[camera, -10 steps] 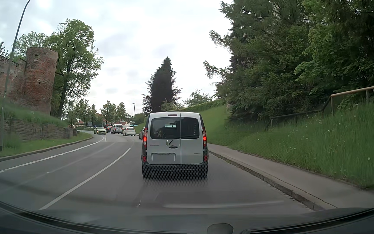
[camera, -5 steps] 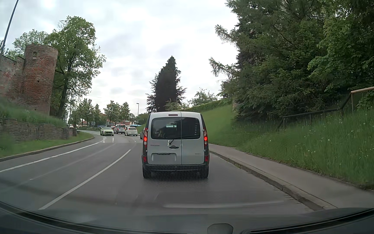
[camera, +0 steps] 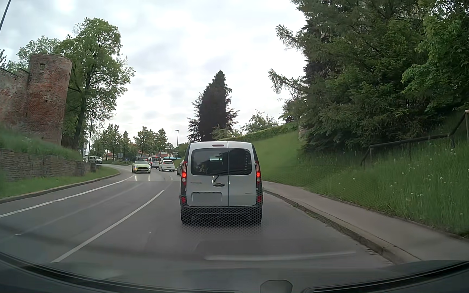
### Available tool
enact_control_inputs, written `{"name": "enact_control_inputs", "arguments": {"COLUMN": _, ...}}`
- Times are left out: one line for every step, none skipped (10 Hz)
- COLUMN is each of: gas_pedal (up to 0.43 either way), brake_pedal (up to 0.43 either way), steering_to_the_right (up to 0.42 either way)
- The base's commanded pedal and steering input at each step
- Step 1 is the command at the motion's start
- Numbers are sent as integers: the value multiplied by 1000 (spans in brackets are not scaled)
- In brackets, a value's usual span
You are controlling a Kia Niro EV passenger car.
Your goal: Follow the waypoints while adhering to traffic rules and regulations
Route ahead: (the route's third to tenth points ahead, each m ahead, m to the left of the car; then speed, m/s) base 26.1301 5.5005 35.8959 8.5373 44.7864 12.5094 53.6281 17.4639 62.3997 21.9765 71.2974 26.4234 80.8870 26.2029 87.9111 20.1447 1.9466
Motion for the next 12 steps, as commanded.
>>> {"name": "enact_control_inputs", "arguments": {"gas_pedal": 0, "brake_pedal": 0, "steering_to_the_right": -51}}
{"name": "enact_control_inputs", "arguments": {"gas_pedal": 20, "brake_pedal": 0, "steering_to_the_right": -50}}
{"name": "enact_control_inputs", "arguments": {"gas_pedal": 28, "brake_pedal": 0, "steering_to_the_right": -50}}
{"name": "enact_control_inputs", "arguments": {"gas_pedal": 39, "brake_pedal": 0, "steering_to_the_right": -50}}
{"name": "enact_control_inputs", "arguments": {"gas_pedal": 47, "brake_pedal": 0, "steering_to_the_right": -50}}
{"name": "enact_control_inputs", "arguments": {"gas_pedal": 47, "brake_pedal": 0, "steering_to_the_right": -50}}
{"name": "enact_control_inputs", "arguments": {"gas_pedal": 47, "brake_pedal": 0, "steering_to_the_right": -50}}
{"name": "enact_control_inputs", "arguments": {"gas_pedal": 47, "brake_pedal": 0, "steering_to_the_right": -49}}
{"name": "enact_control_inputs", "arguments": {"gas_pedal": 59, "brake_pedal": 0, "steering_to_the_right": -49}}
{"name": "enact_control_inputs", "arguments": {"gas_pedal": 67, "brake_pedal": 0, "steering_to_the_right": -49}}
{"name": "enact_control_inputs", "arguments": {"gas_pedal": 67, "brake_pedal": 0, "steering_to_the_right": -50}}
{"name": "enact_control_inputs", "arguments": {"gas_pedal": 79, "brake_pedal": 0, "steering_to_the_right": -50}}
